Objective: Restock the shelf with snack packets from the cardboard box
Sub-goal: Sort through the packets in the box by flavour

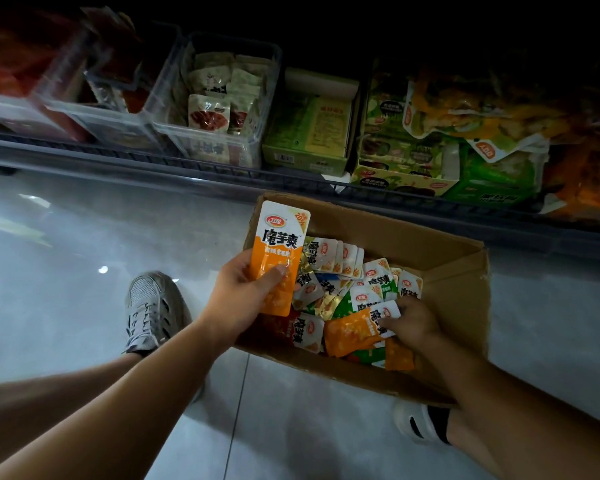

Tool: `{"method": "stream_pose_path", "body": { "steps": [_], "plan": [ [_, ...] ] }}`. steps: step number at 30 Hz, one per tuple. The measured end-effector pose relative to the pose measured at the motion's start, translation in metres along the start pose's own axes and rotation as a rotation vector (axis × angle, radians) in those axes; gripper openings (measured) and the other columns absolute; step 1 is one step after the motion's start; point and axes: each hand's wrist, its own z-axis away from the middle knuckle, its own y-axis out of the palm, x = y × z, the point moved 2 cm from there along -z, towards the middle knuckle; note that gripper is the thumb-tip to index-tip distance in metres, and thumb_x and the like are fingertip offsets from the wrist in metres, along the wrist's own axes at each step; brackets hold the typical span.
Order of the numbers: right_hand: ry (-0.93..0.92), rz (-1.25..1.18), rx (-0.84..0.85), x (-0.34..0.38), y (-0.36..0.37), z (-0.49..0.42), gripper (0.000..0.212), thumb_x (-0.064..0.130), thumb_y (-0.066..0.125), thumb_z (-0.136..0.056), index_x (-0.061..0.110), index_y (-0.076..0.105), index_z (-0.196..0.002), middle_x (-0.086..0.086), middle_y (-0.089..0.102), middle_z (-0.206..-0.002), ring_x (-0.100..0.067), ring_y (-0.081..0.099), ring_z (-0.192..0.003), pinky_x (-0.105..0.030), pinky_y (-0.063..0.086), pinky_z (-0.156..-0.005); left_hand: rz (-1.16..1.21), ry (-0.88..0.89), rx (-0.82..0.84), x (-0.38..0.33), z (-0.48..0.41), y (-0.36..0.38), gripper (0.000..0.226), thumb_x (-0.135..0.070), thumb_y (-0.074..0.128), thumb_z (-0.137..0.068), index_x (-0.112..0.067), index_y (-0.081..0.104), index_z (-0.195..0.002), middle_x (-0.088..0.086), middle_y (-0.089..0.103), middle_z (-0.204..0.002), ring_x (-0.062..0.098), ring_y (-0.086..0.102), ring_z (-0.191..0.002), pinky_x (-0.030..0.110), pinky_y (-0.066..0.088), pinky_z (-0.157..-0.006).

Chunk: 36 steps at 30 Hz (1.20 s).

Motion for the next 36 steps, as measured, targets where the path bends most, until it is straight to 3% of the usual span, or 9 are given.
{"method": "stream_pose_path", "body": {
  "steps": [4,9,12,14,17,21,25,31,36],
  "plan": [
    [0.04,-0.362,0.122,0.024,-0.022,0.012,0.013,0.008,0.07,-0.091,0.013,0.065,-0.102,-0.013,0.069,-0.115,-0.024,0.07,-0.094,-0.037,0.062,-0.069,-0.033,-0.018,-0.008,-0.001,0.0,0.0,0.034,-0.032,0.068,-0.096,-0.027,0.06,-0.129,-0.001,0.076,-0.116,0.02,0.076,-0.101,0.051,0.059,-0.094],
    [-0.244,-0.196,0.136,0.088,-0.075,0.038,0.018,0.021,0.07,-0.092,0.022,0.067,-0.11,-0.005,0.073,-0.098,-0.012,0.069,-0.07,-0.023,0.051,-0.051,-0.082,-0.012,-0.015,-0.009,0.005,0.004,0.05,-0.045,0.07,-0.091,-0.03,0.055,-0.137,-0.005,0.07,-0.122,0.021,0.07,-0.109,0.047,0.057,-0.097],
    [-0.371,-0.199,0.205,0.128,-0.091,0.061,0.015,0.021,0.072,-0.09,0.027,0.07,-0.103,-0.002,0.076,-0.092,-0.009,0.069,-0.069,-0.024,0.051,-0.054,-0.054,-0.023,0.02,-0.013,0.012,0.008,0.072,-0.059,0.076,-0.077,-0.032,0.052,-0.14,-0.006,0.07,-0.125,0.02,0.07,-0.111,0.049,0.054,-0.101],
    [-0.429,-0.233,0.248,0.151,-0.09,0.078,0.016,0.019,0.073,-0.089,0.026,0.07,-0.103,-0.001,0.076,-0.091,-0.012,0.072,-0.073,-0.025,0.053,-0.055,-0.044,-0.019,0.097,-0.014,0.016,0.014,0.069,-0.061,0.079,-0.074,-0.033,0.058,-0.134,-0.008,0.073,-0.121,0.019,0.071,-0.11,0.049,0.054,-0.101],
    [-0.476,-0.313,0.271,0.172,-0.076,0.094,0.017,0.015,0.074,-0.088,0.021,0.069,-0.104,-0.001,0.076,-0.092,-0.014,0.072,-0.073,-0.026,0.055,-0.054,-0.045,-0.019,0.221,-0.012,0.019,0.025,0.057,-0.043,0.08,-0.082,-0.028,0.06,-0.133,-0.005,0.075,-0.121,0.019,0.073,-0.11,0.047,0.057,-0.098],
    [-0.463,-0.465,0.219,0.171,-0.064,0.087,0.019,0.013,0.067,-0.094,0.015,0.066,-0.113,-0.006,0.075,-0.102,-0.021,0.074,-0.085,-0.033,0.062,-0.069,-0.085,0.018,0.108,-0.01,0.011,0.022,0.044,-0.03,0.079,-0.087,-0.034,0.061,-0.128,-0.01,0.076,-0.114,0.015,0.074,-0.105,0.04,0.06,-0.09],
    [-0.397,-0.093,0.048,0.117,-0.054,0.055,0.017,0.02,0.061,-0.097,0.024,0.063,-0.114,0.003,0.069,-0.108,-0.013,0.069,-0.089,-0.034,0.06,-0.079,-0.053,-0.022,0.026,-0.004,0.005,0.004,0.039,-0.034,0.077,-0.089,-0.033,0.062,-0.125,-0.007,0.075,-0.115,0.019,0.073,-0.105,0.049,0.057,-0.096],
    [-0.331,0.208,0.281,0.028,-0.008,0.022,0.029,0.011,0.072,-0.089,0.031,0.065,-0.108,0.003,0.064,-0.121,-0.014,0.063,-0.109,-0.039,0.056,-0.095,-0.058,-0.033,0.015,0.004,0.002,-0.001,0.038,-0.034,0.074,-0.091,-0.027,0.063,-0.127,-0.003,0.076,-0.115,0.022,0.074,-0.106,0.054,0.056,-0.097],
    [-0.34,0.411,0.182,0.017,0.014,0.011,0.046,0.027,0.079,-0.084,0.028,0.06,-0.126,0.002,0.048,-0.132,-0.017,0.057,-0.108,-0.036,0.054,-0.092,-0.047,-0.04,0.014,0.0,0.001,-0.002,0.036,-0.033,0.071,-0.092,-0.027,0.063,-0.127,-0.004,0.077,-0.114,0.019,0.075,-0.104,0.052,0.057,-0.097]
  ]
}}
